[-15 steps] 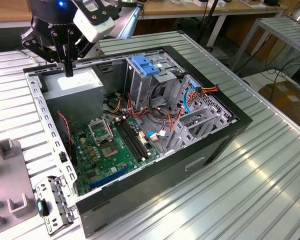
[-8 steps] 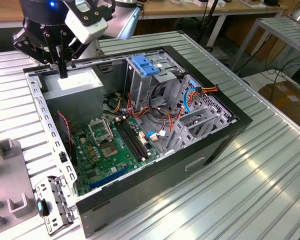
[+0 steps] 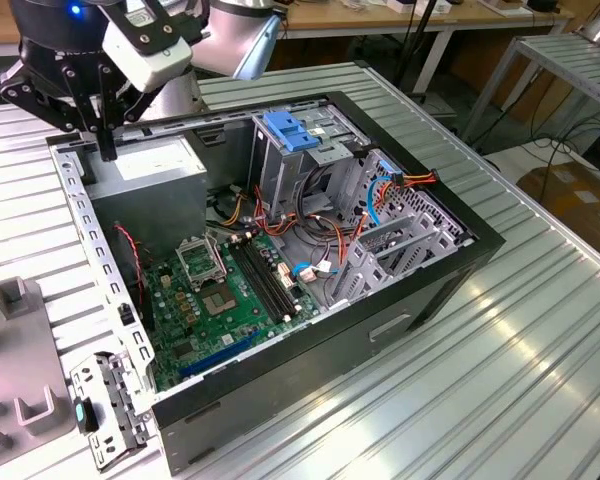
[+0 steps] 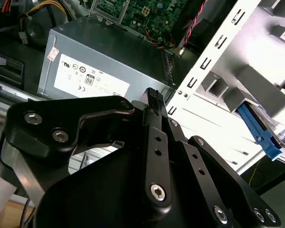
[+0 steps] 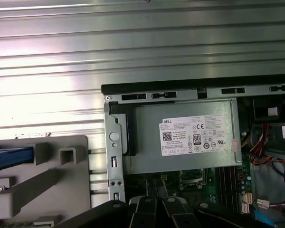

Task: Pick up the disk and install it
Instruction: 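Reach for the disk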

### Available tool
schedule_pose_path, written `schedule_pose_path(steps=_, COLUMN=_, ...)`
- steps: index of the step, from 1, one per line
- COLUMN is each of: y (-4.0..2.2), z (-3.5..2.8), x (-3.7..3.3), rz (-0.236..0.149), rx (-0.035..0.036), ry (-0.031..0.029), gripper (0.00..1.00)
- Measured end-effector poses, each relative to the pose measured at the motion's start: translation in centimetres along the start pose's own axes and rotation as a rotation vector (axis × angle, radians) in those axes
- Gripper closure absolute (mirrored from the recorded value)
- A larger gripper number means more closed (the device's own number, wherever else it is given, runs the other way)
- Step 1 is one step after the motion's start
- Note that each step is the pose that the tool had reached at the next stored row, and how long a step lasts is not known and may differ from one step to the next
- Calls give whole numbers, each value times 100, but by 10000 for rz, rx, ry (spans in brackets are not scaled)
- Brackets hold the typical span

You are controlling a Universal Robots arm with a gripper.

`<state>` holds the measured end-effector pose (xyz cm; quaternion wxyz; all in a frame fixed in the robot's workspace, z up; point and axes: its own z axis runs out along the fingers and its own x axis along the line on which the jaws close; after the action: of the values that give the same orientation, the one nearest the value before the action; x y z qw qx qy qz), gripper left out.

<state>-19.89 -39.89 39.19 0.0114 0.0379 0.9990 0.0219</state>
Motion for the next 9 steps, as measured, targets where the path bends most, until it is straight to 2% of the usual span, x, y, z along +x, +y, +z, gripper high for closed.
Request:
schedule_pose_path(steps=4, y=-9, z=0, x=114, rz=0, rx=1, ry=4, gripper=89)
schedule_pose_path(steps=9, y=-15, z=0, x=200, rz=1, rx=1, ry=9, gripper=89)
